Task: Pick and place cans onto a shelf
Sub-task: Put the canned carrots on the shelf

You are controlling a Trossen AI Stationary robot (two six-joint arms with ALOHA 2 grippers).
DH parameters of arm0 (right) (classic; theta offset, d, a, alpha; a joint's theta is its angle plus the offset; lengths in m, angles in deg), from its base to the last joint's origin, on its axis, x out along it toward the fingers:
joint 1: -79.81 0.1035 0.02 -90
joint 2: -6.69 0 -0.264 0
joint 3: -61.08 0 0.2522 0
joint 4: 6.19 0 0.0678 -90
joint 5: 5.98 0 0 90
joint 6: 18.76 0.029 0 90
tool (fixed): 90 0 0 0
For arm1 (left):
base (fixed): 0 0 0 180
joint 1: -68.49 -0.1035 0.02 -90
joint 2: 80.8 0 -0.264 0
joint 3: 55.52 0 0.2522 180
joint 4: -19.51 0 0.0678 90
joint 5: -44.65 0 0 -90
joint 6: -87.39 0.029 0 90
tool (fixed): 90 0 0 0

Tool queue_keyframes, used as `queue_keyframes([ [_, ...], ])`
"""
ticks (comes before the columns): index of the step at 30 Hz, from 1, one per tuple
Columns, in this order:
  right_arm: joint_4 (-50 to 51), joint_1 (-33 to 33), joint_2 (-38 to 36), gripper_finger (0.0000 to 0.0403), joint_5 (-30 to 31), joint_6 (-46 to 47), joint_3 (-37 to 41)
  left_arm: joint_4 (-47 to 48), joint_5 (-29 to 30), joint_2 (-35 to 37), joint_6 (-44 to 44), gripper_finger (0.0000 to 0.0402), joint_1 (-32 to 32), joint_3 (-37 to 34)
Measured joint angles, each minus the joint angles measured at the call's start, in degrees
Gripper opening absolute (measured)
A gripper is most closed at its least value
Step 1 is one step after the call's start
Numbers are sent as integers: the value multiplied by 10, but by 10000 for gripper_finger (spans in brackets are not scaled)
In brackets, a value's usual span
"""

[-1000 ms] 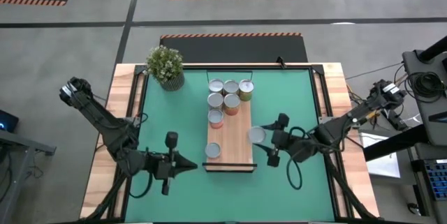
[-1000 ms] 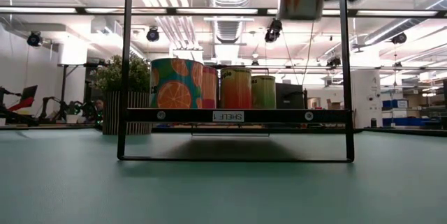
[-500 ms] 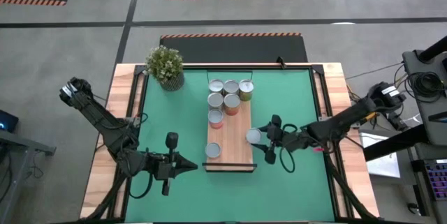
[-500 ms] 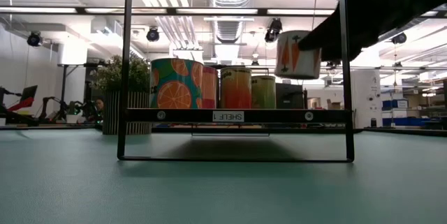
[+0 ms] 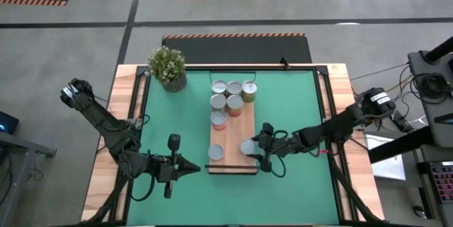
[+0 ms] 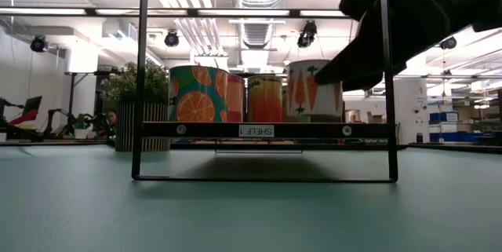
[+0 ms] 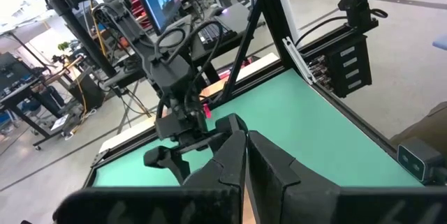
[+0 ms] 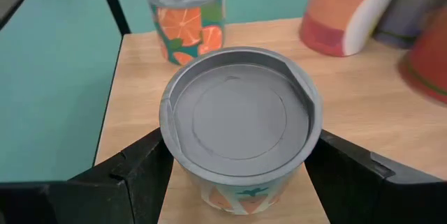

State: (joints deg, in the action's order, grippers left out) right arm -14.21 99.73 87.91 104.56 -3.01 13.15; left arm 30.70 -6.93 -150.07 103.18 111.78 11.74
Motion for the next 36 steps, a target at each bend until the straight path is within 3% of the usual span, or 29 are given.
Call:
queue_keyframes([
  [15,6,0,10,280,-17,0,-8,0,0,0,0,0,0,0],
  [28,18,0,10,337,-17,-7,-12,0,0,0,0,0,0,0],
  [36,30,0,-25,347,-30,-7,-15,0,0,0,0,0,0,0],
])
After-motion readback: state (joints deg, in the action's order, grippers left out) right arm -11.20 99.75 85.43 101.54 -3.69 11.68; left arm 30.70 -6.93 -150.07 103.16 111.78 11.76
